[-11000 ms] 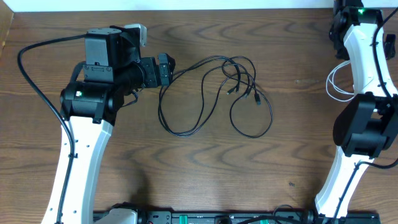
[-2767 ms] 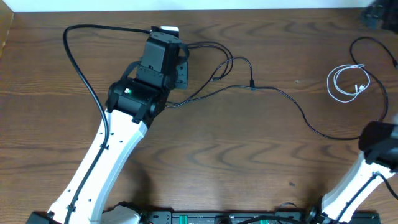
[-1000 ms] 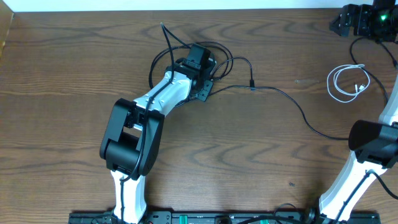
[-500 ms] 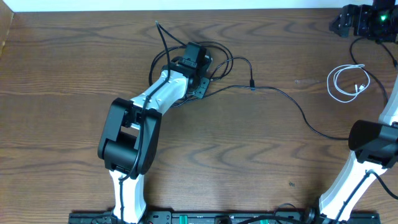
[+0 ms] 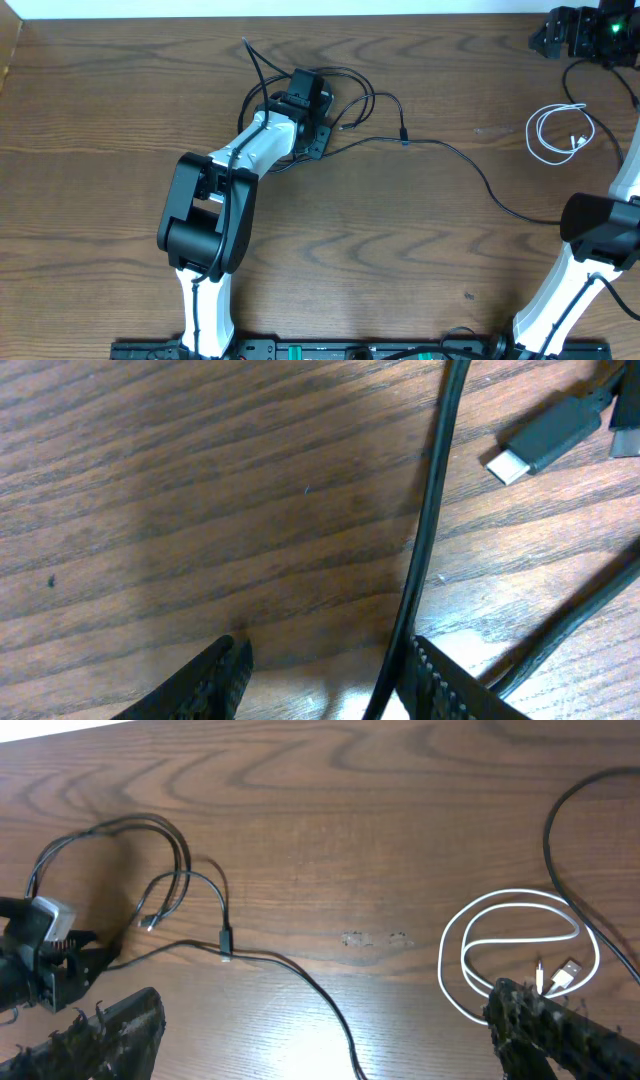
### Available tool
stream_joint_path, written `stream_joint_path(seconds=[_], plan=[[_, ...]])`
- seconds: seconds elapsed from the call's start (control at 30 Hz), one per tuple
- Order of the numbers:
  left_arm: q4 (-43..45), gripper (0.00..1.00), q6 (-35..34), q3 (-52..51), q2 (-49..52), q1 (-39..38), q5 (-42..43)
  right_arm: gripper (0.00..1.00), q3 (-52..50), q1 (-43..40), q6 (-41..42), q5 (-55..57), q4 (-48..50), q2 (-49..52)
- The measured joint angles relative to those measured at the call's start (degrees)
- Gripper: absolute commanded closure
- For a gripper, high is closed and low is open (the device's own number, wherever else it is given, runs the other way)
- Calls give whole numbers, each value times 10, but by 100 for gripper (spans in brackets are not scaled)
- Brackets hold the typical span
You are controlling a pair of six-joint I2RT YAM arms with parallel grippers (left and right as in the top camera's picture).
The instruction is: Untangle cables
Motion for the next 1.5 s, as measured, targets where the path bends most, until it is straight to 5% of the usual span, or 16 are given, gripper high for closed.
stream_joint_path(seconds=[0.07, 0.33, 0.63, 0.87, 1.1, 1.5], plan=[[1, 92, 2, 0, 0, 0, 1, 1, 0, 0, 0, 0, 0, 0], [-59, 92, -15, 9, -18, 0, 14, 1, 0, 13, 0, -1, 0, 0], [28, 93, -89, 82, -384, 0, 69, 1, 0, 49, 0, -2, 2, 0], [152, 93, -114, 81, -500, 0, 75, 1, 0, 60, 0, -3, 2, 0], [246, 93, -117, 80, -562, 0, 30, 1, -51, 113, -18, -35, 23, 0], [245, 92, -117, 80, -512, 0, -60, 1, -104, 281, -124, -242, 41, 0]])
